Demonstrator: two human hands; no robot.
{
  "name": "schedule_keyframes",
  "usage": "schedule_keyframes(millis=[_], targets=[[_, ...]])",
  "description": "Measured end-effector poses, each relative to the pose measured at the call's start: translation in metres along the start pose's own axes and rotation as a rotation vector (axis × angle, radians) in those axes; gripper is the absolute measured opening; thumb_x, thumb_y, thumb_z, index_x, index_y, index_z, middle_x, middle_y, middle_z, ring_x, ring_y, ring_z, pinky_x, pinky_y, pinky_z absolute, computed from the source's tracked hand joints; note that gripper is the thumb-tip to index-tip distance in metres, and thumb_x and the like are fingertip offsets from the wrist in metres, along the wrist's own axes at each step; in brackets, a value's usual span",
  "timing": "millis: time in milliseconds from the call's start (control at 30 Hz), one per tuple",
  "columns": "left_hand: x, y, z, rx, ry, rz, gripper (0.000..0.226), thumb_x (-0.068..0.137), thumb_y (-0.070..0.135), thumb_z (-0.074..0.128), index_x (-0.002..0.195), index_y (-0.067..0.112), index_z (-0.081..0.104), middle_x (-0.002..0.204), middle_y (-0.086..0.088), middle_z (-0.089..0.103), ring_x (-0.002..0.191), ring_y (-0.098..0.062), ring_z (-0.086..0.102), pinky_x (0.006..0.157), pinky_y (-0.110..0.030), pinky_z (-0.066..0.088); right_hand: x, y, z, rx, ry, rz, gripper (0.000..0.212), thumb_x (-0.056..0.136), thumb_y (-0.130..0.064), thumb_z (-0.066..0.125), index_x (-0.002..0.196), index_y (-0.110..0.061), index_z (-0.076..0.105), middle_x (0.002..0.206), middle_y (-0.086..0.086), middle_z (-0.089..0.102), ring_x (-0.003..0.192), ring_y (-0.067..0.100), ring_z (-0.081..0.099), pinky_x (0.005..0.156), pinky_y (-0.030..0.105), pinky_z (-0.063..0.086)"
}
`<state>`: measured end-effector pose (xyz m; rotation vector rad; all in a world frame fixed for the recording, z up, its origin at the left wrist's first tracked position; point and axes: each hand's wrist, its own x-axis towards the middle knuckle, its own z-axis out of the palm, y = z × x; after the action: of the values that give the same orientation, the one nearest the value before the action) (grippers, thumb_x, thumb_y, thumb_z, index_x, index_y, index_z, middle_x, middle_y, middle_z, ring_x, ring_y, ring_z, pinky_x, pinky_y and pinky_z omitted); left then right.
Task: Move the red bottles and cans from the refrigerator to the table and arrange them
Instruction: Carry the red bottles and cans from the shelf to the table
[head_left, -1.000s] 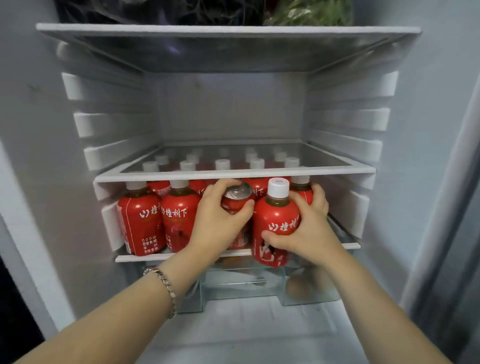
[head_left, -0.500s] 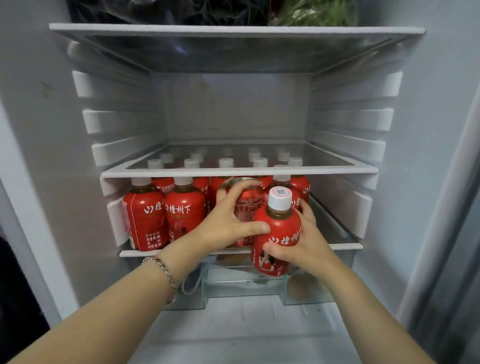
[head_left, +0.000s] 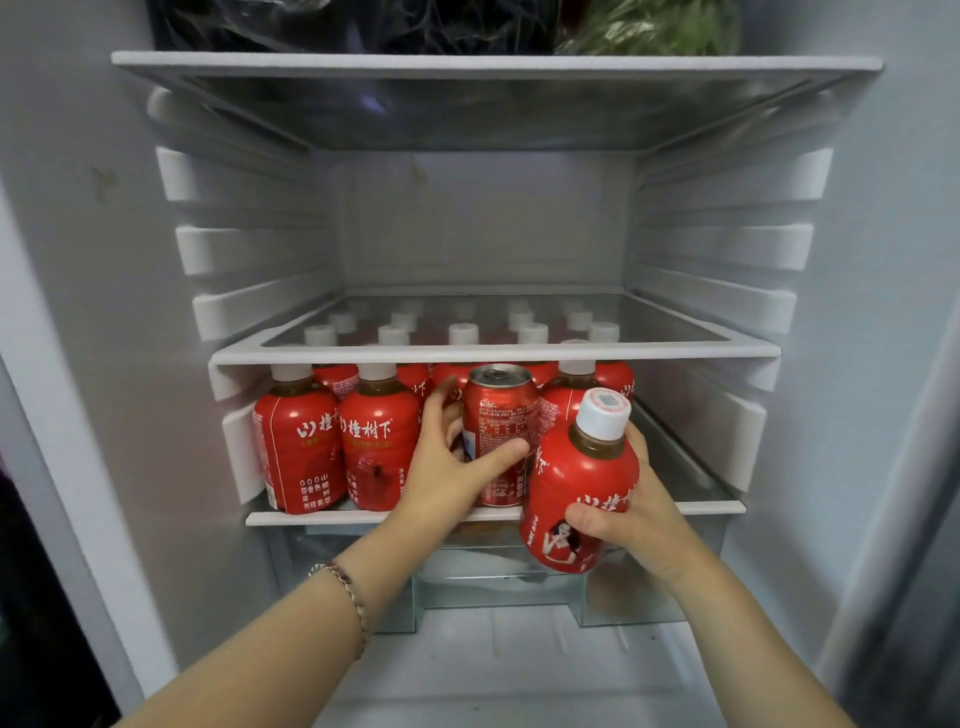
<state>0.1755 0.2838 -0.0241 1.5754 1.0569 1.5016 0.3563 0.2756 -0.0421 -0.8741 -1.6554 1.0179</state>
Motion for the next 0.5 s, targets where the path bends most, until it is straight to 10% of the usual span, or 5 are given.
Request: schedule_keyframes(millis=[167,500], targets=[[0.018,0.001,-0.009,0.056,-0.128,-0.112,0.07,0.042,0.04,0.088,0.1,0.034,0.05,0.115,-0.001,0.063,0.096,-0.003,0.064,0.082,-0.02,0.053,0.003,0.006,-0.006,0.029,-0.045,0.008,0.139,0.023,-0.066,0.086,0.141,-0.029,0.023,0.143,0.006,0.037,0.119,0.02,0.055,0.101,0.049,0.046],[0.032,0.013,-0.002,0.052,-0.316,-0.085,0.117,0.028,0.054,0.09,0.129,0.013,0.046,0.118,-0.006,0.065,0.107,-0.019,0.065,0.092,-0.039,0.052,0.001,0.006,-0.012,0.114,-0.055,-0.008,0.138,0.026,-0.062,0.087,0.141,-0.012,0.029,0.124,0.01,0.057,0.106,0.017,0.064,0.081,0.028,0.055]])
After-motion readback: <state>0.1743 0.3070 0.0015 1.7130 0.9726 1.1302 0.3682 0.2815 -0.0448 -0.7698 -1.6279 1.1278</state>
